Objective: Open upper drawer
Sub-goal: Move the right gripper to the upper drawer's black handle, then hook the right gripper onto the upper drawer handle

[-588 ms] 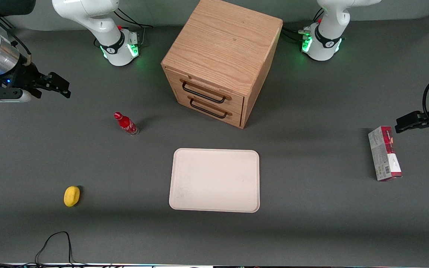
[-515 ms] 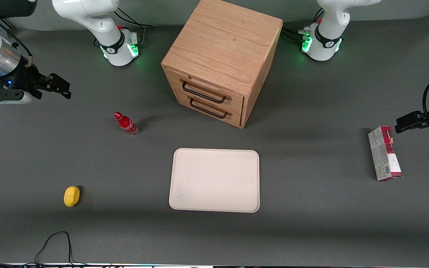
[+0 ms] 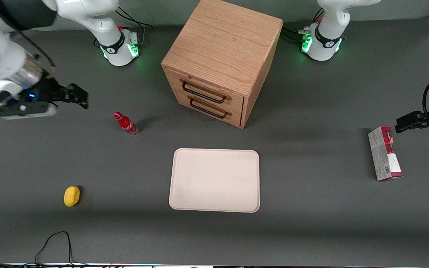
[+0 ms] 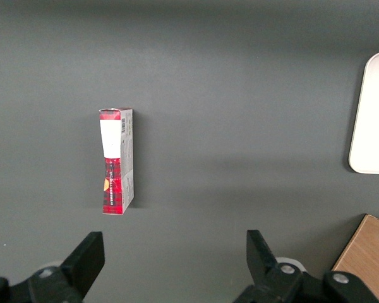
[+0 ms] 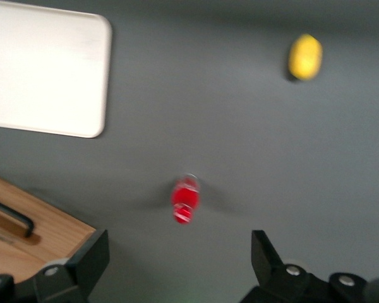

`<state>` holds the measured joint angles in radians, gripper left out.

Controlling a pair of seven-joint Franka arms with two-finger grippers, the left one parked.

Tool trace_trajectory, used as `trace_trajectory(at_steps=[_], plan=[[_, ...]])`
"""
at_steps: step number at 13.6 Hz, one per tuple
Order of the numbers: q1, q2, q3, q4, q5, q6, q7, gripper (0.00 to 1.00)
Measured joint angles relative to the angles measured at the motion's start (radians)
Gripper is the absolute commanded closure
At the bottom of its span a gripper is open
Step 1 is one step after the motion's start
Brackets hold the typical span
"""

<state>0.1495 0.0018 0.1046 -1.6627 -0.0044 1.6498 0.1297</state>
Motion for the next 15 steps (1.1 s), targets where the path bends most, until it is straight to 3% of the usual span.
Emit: trace_trajectory(at_steps=[4, 7, 9, 11, 15], plan=[[0.010, 0.134, 0.286, 0.116, -0.006, -0.002, -0.012, 0.00], [0.016, 0.218, 0.478, 0.155, -0.047, -0.004, -0.164, 0.00], [0.017, 0.294, 0.513, 0.163, -0.030, -0.003, -0.272, 0.00], [0.009, 0.372, 0.512, 0.175, 0.039, 0.012, -0.326, 0.00], [0.006, 0.485, 0.514, 0.185, 0.054, 0.094, -0.341, 0.00]])
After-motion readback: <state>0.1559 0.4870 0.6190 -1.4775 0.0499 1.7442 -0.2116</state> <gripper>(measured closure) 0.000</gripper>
